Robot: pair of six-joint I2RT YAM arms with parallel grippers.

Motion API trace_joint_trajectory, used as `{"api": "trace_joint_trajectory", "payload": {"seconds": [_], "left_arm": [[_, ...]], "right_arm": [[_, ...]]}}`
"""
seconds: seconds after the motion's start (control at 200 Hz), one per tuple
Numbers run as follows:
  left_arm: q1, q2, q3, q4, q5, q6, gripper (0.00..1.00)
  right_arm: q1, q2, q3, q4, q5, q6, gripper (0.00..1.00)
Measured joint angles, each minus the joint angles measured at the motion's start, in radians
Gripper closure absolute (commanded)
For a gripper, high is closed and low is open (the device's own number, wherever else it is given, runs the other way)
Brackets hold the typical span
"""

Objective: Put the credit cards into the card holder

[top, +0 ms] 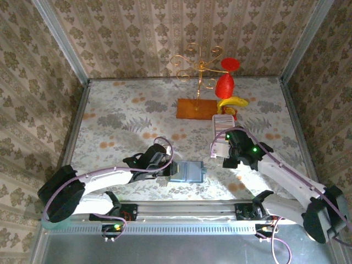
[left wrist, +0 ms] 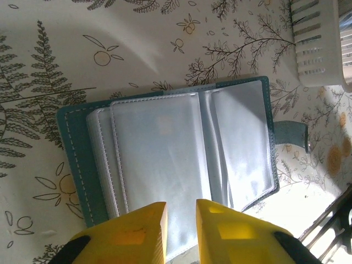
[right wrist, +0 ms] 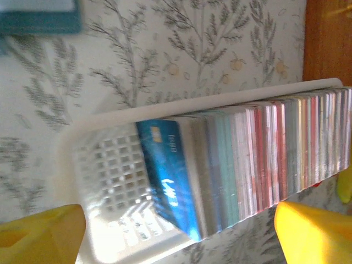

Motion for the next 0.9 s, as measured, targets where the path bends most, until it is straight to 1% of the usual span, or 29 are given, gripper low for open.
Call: {"api": "trace_joint_trajectory", "payload": {"seconds": [0.135, 0.285, 0.395, 0.45, 0.495, 0.615, 0.66, 0.695, 0.755, 0.9], "left_arm": [[0.0, -0.046, -0.023, -0.012, -0.007, 0.007, 0.68], [0.006, -0.089, -0.041, -0.023, -0.019, 0.01, 0.59], [0.006, -0.099, -0.043, -0.031, -0.028, 0.01, 0.56], [0.006, -0.105, -0.043, -0.038, -0.031, 0.01, 0.54], [0.006, -0.11, -0.043, -0.043, -0.034, 0.01, 0.53], [0.006, -0.121, -0.043, -0.056, -0.038, 0.01, 0.52], [0.006, -0.122, -0.045, -0.057, -0.038, 0.01, 0.52], [0.006, -0.122, -0.046, -0.057, -0.038, 0.01, 0.52], [0.006, -0.122, -0.05, -0.058, -0.038, 0.01, 0.52], [0.006, -0.122, -0.058, -0.057, -0.039, 0.01, 0.52]], "right_arm": [[-0.035, 0.079, 0.0, 0.085, 0.011, -0.095, 0.11], [-0.039, 0.155, 0.0, 0.172, 0.022, -0.151, 0.1], [-0.04, 0.194, -0.005, 0.222, 0.029, -0.183, 0.11], [-0.04, 0.209, -0.01, 0.242, 0.035, -0.198, 0.17], [-0.041, 0.219, -0.011, 0.251, 0.039, -0.203, 0.24], [-0.04, 0.222, -0.018, 0.248, 0.04, -0.222, 0.29], [-0.04, 0.219, -0.019, 0.244, 0.04, -0.225, 0.36], [-0.04, 0.212, -0.021, 0.238, 0.04, -0.224, 0.41], [-0.04, 0.19, -0.031, 0.23, 0.04, -0.231, 0.43], [-0.04, 0.135, -0.05, 0.226, 0.04, -0.229, 0.57]]}}
